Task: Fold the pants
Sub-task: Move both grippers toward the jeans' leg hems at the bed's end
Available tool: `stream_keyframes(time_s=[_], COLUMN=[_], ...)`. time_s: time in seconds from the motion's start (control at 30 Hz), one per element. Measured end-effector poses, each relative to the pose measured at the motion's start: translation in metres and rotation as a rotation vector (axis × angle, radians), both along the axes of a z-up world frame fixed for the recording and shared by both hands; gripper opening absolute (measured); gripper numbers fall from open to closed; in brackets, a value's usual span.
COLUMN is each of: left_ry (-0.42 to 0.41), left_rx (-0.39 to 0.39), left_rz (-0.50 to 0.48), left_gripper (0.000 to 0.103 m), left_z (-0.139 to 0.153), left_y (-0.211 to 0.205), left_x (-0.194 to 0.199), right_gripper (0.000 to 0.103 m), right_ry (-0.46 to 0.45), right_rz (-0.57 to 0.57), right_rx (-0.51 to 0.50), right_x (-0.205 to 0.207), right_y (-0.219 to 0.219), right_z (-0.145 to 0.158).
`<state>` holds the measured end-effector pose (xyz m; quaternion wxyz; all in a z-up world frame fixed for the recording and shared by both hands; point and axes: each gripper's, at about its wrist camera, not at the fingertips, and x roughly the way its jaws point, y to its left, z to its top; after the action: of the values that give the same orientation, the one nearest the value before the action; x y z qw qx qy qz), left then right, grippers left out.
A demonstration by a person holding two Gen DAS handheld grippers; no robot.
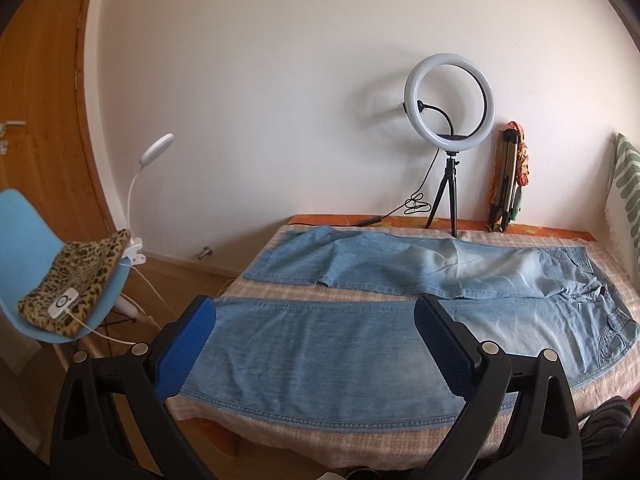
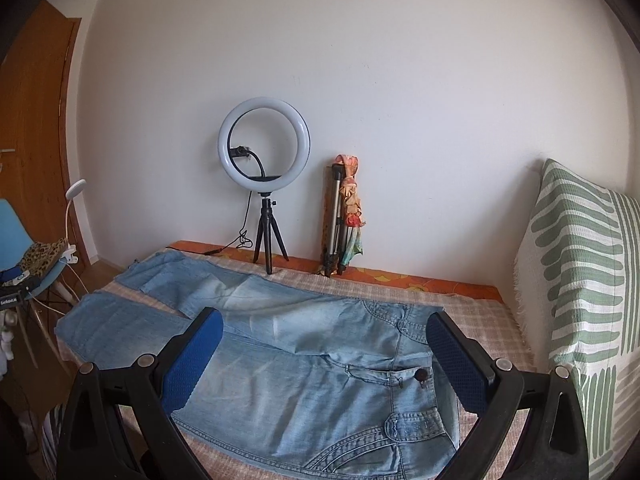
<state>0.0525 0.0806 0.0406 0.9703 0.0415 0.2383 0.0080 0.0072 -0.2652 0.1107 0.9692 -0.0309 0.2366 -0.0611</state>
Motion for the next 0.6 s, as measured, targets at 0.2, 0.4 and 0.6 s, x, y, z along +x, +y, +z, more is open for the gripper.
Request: stream_keyframes(time_s=[0.2,0.4,0.6], left_ry=[0.014,0.073,0.186], left_rx=[0.014,-0.019,-0.043], left_rz=[-0.001,-0.026,-0.064], left_gripper=[0.095,0.093,0.085], left_z=[0.018,0.004,-0.036], left_y=[0.018,0.017,0.007], left_x=[0.074,0.153,0.230], right_gripper=[0.103,0.103,0.102], right_ry=[0.013,0.113,0.251], right_rz=[0.120,0.185,0.273], right_rx=[0.036,0.116,0.102], right_x=[0.077,0.176,0.266], right_y=[-0.007,-0.012,-0.004], right_z=[0.011,-0.017,-0.070])
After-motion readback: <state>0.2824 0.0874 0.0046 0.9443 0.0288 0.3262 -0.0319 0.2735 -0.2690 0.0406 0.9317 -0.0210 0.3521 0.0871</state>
